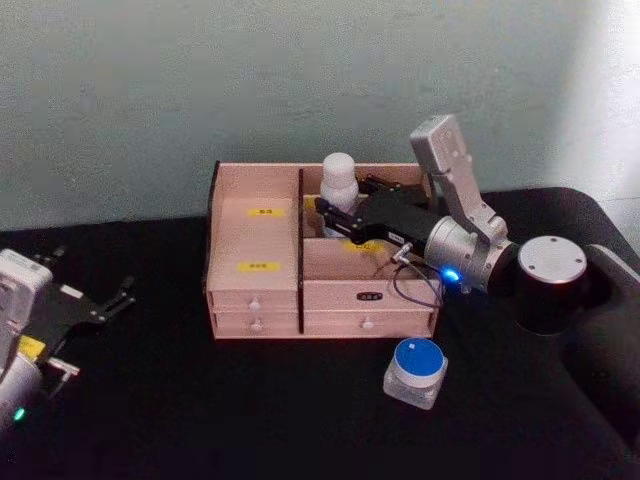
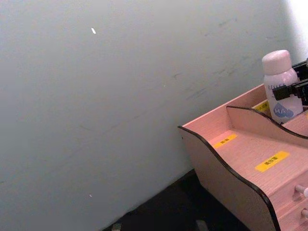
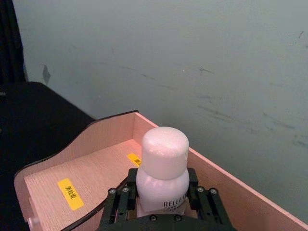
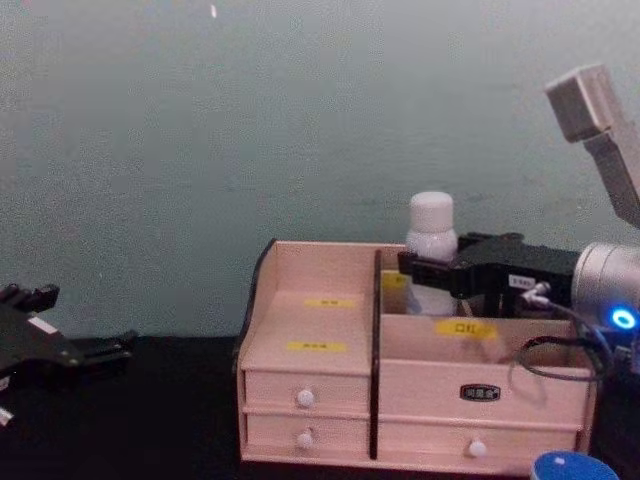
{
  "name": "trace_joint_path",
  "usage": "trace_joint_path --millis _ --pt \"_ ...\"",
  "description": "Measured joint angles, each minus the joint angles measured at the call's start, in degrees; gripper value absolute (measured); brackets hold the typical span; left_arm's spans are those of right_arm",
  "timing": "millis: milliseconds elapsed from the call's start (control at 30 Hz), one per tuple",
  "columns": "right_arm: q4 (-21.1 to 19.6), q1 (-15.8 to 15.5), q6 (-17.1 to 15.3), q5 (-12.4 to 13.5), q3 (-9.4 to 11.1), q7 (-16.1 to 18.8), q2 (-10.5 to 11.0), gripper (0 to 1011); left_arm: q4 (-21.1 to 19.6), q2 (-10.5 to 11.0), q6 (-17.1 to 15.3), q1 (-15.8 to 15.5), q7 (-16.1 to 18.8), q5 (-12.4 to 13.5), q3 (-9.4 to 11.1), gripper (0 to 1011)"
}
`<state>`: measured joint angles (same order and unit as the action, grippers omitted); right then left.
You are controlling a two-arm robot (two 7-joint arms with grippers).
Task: Pick up the facial cleanser and watermelon frost from the table and place them into the tiered storage box.
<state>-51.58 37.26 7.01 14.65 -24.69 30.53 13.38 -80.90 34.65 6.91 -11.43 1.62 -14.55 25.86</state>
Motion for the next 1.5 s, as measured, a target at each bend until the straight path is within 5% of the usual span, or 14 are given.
trace_joint_path --millis 200,467,633,1033,1500 --pt "0.0 0.0 0.1 0.0 0.0 -0.1 0.0 653 0.0 0.0 0.0 0.0 0.0 0.0 0.0 1001" --pt "-0.1 0.0 0.1 0.0 0.0 -0.1 0.0 929 0.0 0.0 0.0 0.0 0.0 0.0 0.0 1001" --pt "-0.1 0.0 0.1 0.0 0.0 -0.1 0.0 1000 0.0 0.0 0.0 0.0 0.0 0.0 0.0 1001" --pt "-2.6 -1.1 0.3 -0.5 0.5 -1.2 0.5 1000 0.0 0.0 0.0 0.0 0.0 0.0 0.0 1001" --pt "-16.0 -8.5 -1.0 2.1 2.7 1.2 6.1 1000 0.0 0.0 0.0 0.0 0.0 0.0 0.0 1001"
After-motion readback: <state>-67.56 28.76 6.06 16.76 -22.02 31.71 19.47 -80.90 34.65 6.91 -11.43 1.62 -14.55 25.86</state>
